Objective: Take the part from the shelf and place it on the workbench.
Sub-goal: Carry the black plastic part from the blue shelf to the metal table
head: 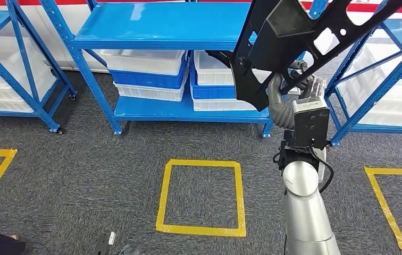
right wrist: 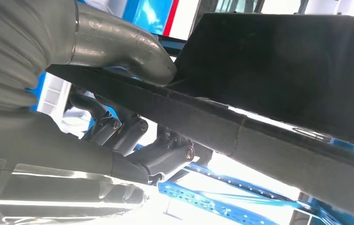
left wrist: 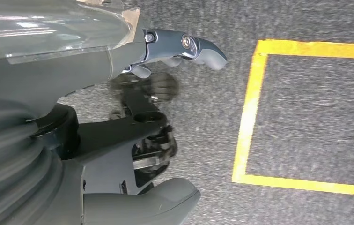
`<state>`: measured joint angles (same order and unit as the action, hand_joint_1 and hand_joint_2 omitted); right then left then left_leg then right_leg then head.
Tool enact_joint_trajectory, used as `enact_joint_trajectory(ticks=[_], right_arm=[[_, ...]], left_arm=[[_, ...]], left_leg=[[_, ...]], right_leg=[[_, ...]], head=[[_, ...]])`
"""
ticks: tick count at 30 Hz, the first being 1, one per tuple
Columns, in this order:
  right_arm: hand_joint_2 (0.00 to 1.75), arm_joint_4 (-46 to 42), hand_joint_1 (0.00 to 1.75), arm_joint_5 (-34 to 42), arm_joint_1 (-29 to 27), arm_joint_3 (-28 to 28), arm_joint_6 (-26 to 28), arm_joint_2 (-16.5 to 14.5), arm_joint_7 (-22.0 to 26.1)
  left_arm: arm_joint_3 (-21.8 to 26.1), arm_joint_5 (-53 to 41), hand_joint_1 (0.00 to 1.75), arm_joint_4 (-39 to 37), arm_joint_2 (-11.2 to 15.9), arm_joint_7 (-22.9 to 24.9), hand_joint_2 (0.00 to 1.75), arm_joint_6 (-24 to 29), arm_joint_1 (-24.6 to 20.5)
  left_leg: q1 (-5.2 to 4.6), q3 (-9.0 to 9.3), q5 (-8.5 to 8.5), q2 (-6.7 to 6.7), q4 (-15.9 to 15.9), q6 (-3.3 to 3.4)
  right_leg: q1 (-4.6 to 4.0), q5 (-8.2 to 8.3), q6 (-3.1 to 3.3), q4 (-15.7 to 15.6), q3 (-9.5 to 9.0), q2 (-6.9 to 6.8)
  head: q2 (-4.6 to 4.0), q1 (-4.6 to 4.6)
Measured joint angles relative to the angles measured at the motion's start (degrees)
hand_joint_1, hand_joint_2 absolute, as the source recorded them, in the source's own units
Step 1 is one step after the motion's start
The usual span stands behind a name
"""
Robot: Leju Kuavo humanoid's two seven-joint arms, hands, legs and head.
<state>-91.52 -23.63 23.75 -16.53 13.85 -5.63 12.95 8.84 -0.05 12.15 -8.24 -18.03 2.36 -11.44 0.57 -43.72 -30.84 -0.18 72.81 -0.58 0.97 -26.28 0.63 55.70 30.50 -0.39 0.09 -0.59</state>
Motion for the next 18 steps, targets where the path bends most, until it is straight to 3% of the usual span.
enact_joint_trajectory(ticks=[2,4,6,7,8,10,11,13,15,16,18], right_arm=[[1.75,0.0,1.75,0.1,0.0,0.1,-0.1,0.1,0.0],[1.75,-0.1,1.75,0.2,0.0,0.4,-0.1,0.1,0.0],[1.75,-0.4,1.75,0.2,0.2,0.6,-0.1,0.2,0.0],[1.75,-0.5,1.75,0.2,0.3,0.6,-0.1,0.2,0.0],[1.75,-0.6,1.75,0.2,0.4,0.6,-0.1,0.3,0.0],[1.75,-0.7,1.75,0.2,0.5,0.7,-0.1,0.4,0.0],[1.75,-0.7,1.75,0.2,0.5,0.7,-0.1,0.5,0.0],[1.75,-0.7,1.75,0.2,0.5,0.8,-0.1,0.8,0.0],[1.75,-0.7,1.75,0.2,0.5,0.9,-0.1,0.9,-0.1],[1.75,-0.7,1.75,0.3,0.5,0.9,-0.1,1.0,0.0],[1.75,-0.7,1.75,0.4,0.5,0.9,-0.1,1.2,0.1]], left_arm=[[-0.2,-0.2,0.00,0.0,0.0,0.1,1.75,-0.2,0.0],[-0.3,-0.3,0.00,0.0,0.0,0.1,1.75,-0.5,-0.1],[-0.5,-0.5,0.00,0.2,0.0,0.1,1.75,-0.6,-0.2],[-0.5,-0.5,0.00,0.2,0.0,0.1,1.75,-0.6,-0.3],[-0.6,-0.5,0.00,0.3,0.0,0.1,1.75,-0.6,-0.3],[-0.6,-0.5,0.00,0.3,-0.1,0.2,1.75,-0.6,-0.4],[-0.6,-0.5,0.00,0.3,-0.1,0.2,1.75,-0.6,-0.4],[-0.7,-0.5,0.00,0.3,-0.1,0.2,1.75,-0.6,-0.5],[-0.7,-0.5,0.00,0.3,-0.1,0.2,1.75,-0.6,-0.5],[-0.7,-0.5,0.00,0.3,-0.1,0.2,1.75,-0.6,-0.5],[-0.7,-0.2,0.00,0.3,-0.1,0.4,1.75,-0.8,-0.5]], left_leg=[[0.51,1.54,1.72,0.02,2.2,-0.47],[0.96,6.90,3.76,0.01,-3.2,-0.67],[0.95,12.57,2.41,-0.10,-10.8,-0.48],[0.74,13.98,1.42,-0.17,-13.2,-0.17],[0.45,14.28,1.17,-0.21,-14.2,0.33],[0.24,13.24,2.27,-0.02,-14.8,1.75],[0.21,12.56,3.14,0.13,-15.1,2.50],[0.17,10.84,4.97,0.34,-15.3,3.41],[0.10,8.72,6.63,0.45,-15.3,3.58],[0.08,7.64,7.44,0.51,-15.2,3.51],[0.06,5.49,9.12,0.59,-15.1,3.23]], right_leg=[[0.12,1.19,-0.41,0.5,2.00,-0.02],[0.26,2.01,-1.01,1.4,3.85,-0.01],[0.14,2.71,-1.79,2.3,5.08,-0.02],[0.05,3.13,-2.28,2.5,5.42,-0.06],[-0.02,3.67,-2.78,2.5,5.63,-0.10],[-0.03,3.98,-3.56,2.6,6.42,-0.08],[0.01,2.87,-3.53,3.6,7.19,-0.01],[0.22,-2.25,-2.91,8.9,9.27,0.15],[0.24,-6.41,-2.90,16.1,10.52,0.20],[0.25,-6.56,-3.39,18.3,10.27,0.21],[0.29,-4.10,-4.73,17.8,7.34,0.21]], head=[[0.00,-0.02],[0.00,-0.07],[0.00,-0.08],[0.00,-0.07],[0.00,-0.06],[0.00,-0.10],[0.00,-0.06],[0.00,0.19],[0.00,0.52],[0.00,0.57],[0.00,0.66]])
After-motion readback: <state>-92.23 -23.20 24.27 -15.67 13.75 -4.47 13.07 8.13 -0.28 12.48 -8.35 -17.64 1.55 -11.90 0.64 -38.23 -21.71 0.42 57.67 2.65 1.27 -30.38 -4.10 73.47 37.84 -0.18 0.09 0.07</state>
